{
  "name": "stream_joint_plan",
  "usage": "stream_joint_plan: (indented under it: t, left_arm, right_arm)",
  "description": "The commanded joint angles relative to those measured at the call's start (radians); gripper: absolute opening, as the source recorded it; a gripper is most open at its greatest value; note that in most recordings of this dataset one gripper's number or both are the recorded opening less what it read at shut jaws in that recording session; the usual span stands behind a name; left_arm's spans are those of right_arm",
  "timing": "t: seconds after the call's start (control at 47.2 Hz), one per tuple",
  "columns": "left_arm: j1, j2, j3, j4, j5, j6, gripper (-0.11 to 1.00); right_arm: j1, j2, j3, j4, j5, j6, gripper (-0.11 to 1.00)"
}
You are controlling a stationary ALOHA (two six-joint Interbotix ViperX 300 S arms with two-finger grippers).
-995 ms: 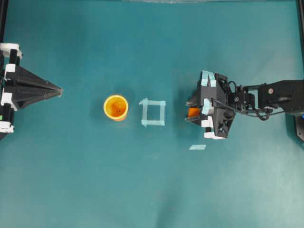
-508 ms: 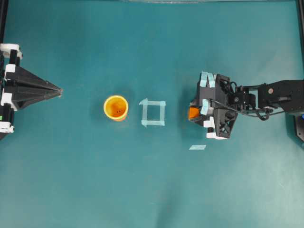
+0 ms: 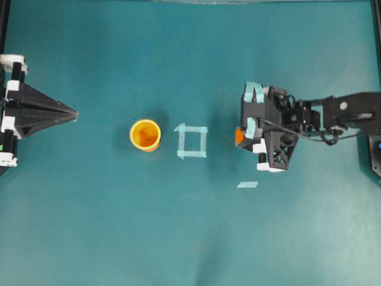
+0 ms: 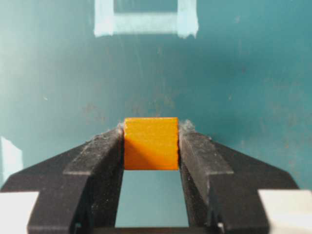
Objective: Move the block to the right with right arm.
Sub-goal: 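Lift the orange cube and carry it right off the table edge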
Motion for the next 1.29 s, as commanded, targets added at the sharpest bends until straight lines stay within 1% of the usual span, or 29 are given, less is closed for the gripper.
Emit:
stream_joint_plan:
  t: [0.0,0.085,0.212,0.402,0.656,0.825,0.995,1.101,1.27]
  left_arm:
    - [-0.002,0.005,-0.028,0.002,-0.006,-0.002,0.0]
    - [-0.002,0.005,-0.026,0.0,-0.005,-0.002,0.0]
    - [0.0,0.003,-0.026,0.0,-0.006,-0.002,0.0]
    - [-0.002,0.003,-0.026,0.002,-0.006,-0.002,0.0]
    - [-0.002,0.005,-0.026,0.0,-0.006,-0.002,0.0]
    - [-0.002,0.005,-0.028,0.0,-0.006,-0.002,0.0]
    - [-0.002,0.006,-0.028,0.0,-0.006,-0.002,0.0]
    - [-0.002,0.006,-0.028,0.002,-0.006,-0.002,0.0]
    - [-0.002,0.008,-0.028,0.0,-0.006,0.0,0.0]
  right_arm:
    - [0.002,-0.057,-0.057,0.002,0.078,-0.002,0.4]
    - [0.002,-0.087,-0.083,0.002,0.141,-0.002,0.4]
    - [0.002,-0.115,-0.106,0.002,0.193,0.0,0.4]
    - [0.002,-0.152,-0.114,0.003,0.222,0.002,0.4]
    - [0.003,-0.245,-0.11,0.003,0.267,0.002,0.4]
    - [0.003,-0.331,-0.092,0.003,0.351,0.002,0.4]
    - [0.003,-0.434,-0.046,0.003,0.442,0.003,0.4]
    - [0.003,-0.518,-0.011,0.011,0.486,0.003,0.4]
    - [0.003,-0.664,0.02,0.025,0.572,0.003,0.4]
